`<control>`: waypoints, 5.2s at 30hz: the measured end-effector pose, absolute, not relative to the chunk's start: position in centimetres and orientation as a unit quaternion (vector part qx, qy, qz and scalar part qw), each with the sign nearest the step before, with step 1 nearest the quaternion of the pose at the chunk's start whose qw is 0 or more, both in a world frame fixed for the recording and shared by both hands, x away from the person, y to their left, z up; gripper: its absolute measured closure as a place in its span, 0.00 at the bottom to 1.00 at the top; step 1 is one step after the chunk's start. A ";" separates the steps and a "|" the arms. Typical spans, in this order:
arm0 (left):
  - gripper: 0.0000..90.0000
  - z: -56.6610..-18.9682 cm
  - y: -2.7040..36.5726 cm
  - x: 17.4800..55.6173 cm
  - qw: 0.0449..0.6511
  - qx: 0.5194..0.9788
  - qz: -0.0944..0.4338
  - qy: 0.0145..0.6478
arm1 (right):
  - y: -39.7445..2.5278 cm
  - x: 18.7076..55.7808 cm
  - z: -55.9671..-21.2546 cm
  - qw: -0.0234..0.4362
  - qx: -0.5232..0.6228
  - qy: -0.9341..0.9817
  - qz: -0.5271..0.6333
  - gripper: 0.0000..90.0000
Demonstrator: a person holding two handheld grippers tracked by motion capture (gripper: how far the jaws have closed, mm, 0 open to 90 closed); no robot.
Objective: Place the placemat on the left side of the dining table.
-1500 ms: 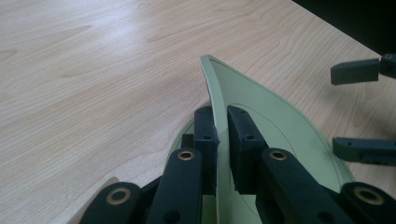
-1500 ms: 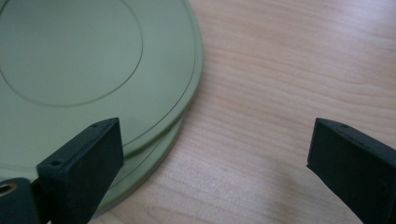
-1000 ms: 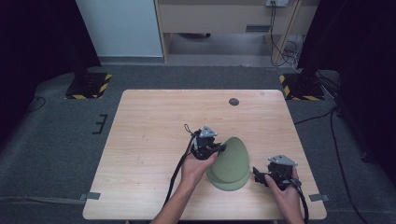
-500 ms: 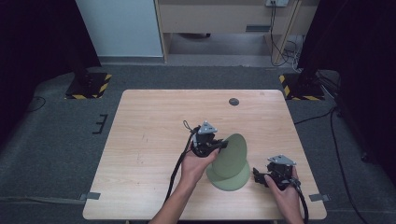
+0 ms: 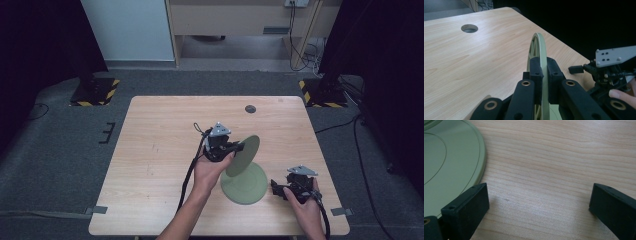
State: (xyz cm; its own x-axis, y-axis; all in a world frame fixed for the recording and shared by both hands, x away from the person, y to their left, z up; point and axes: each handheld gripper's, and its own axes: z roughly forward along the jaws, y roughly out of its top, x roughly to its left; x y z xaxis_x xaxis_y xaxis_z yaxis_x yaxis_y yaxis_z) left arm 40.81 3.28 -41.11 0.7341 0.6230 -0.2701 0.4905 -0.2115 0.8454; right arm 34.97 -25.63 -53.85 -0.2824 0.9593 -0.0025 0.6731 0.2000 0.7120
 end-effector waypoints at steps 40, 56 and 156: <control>0.94 -39.0 8.1 43.7 0.519 0.735 0.103 0.425 | -25.6 35.0 -53.9 0.231 0.552 0.740 0.308 0.02; 0.94 -38.6 9.8 44.0 0.515 0.727 0.117 0.439 | -25.6 35.0 -53.9 0.231 0.552 0.740 0.308 0.02; 0.94 -40.7 18.6 43.6 0.472 0.712 0.165 0.493 | -25.6 35.1 -53.9 0.230 0.551 0.741 0.307 0.01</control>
